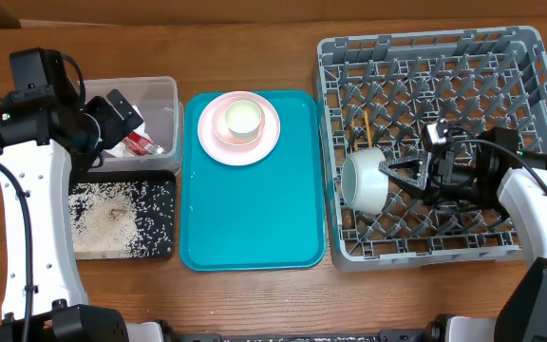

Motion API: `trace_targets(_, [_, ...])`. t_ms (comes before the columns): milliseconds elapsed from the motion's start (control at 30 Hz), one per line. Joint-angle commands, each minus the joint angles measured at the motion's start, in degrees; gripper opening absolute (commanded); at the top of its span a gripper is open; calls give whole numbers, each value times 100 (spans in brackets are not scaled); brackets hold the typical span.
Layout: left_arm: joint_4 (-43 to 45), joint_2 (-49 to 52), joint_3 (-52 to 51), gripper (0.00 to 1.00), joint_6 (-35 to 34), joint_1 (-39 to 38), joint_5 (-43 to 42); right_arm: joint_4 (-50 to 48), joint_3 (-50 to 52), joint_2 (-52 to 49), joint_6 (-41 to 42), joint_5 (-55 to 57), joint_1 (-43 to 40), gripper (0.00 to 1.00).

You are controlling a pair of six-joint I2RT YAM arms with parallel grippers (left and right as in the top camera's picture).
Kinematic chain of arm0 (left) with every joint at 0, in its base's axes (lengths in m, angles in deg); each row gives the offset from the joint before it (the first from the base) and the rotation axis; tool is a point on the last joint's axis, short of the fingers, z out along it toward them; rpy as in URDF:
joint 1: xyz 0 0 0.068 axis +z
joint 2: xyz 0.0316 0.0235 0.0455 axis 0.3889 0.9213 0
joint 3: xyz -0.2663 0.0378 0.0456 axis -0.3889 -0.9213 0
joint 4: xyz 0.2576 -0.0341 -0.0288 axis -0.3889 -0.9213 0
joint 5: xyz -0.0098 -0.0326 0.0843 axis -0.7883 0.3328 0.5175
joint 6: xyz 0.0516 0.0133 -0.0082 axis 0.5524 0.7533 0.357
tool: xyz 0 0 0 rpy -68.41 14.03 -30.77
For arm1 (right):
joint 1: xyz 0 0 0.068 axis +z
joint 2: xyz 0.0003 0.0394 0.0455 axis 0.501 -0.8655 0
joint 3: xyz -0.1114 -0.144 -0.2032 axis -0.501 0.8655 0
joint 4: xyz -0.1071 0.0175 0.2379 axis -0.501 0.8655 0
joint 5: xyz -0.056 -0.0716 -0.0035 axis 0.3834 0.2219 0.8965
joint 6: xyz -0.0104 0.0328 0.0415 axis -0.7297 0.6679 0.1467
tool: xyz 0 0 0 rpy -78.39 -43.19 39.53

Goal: Sort waste into correct bins and load items into the dishwasher
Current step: 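Lift the white bowl and carry it right into the dish rack, then lower the white bowl into the rack and open the right gripper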

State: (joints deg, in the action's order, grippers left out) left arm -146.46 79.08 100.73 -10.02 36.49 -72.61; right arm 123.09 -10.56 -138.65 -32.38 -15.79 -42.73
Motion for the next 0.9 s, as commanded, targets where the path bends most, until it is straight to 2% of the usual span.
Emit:
trace_targets(0, [7, -96, 81, 100, -57, -13, 0, -31, 44, 116, -111, 92, -22, 4])
trace_targets(467, [7, -96, 81, 100, -57, -11, 2, 39, 48, 116, -109, 304, -22, 4])
trace_targets(867, [7, -96, 81, 100, -57, -13, 2, 192, 109, 116, -286, -66, -22, 4])
